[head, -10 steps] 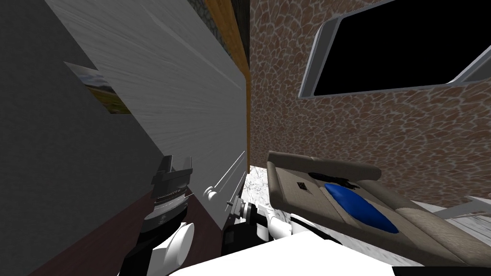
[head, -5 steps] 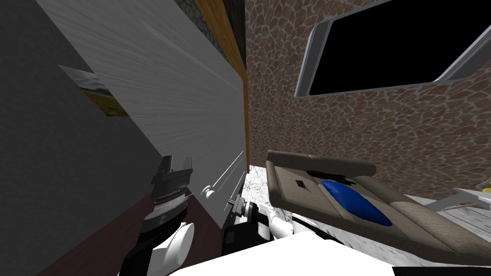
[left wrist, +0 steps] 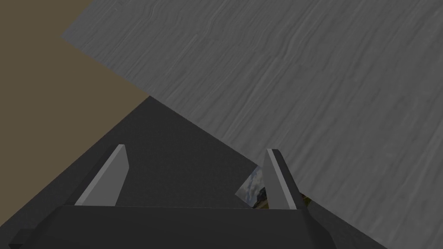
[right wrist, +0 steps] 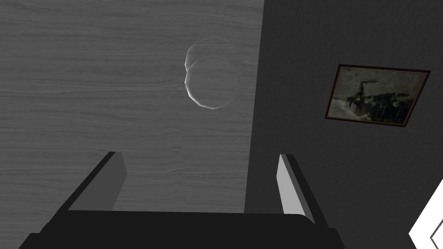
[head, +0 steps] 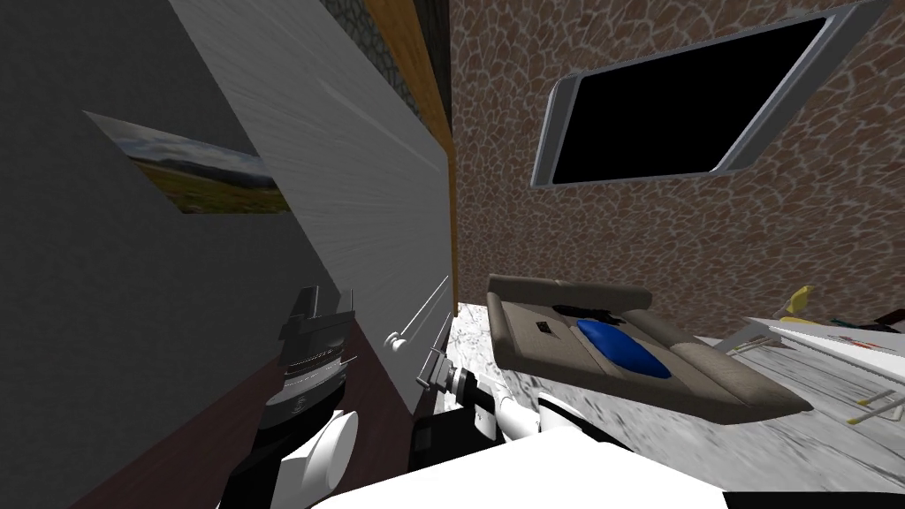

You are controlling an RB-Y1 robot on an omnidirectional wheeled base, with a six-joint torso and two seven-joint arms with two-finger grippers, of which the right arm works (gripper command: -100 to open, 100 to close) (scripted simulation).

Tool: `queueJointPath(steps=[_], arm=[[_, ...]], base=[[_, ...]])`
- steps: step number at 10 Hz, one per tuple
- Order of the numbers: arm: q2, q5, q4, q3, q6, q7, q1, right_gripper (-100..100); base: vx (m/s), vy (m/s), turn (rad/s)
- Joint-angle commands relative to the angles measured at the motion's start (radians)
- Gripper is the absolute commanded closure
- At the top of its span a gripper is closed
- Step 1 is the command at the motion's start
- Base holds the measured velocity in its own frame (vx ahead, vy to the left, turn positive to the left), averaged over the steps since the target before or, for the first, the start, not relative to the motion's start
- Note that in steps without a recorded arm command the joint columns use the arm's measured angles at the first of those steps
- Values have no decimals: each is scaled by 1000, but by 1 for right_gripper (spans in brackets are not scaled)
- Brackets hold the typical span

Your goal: Push the door open

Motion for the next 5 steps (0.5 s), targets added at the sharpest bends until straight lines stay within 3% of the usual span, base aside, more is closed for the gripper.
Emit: queueJointPath(steps=[1, 3, 5], arm=[[-19, -1, 0, -3, 5, 2, -3, -100], [-26, -1, 1, -6, 11, 4, -6, -100], [-22, -2, 1, -10, 19, 7, -10, -100]], base=[[45, 111, 34], [77, 130, 8], [87, 194, 17]])
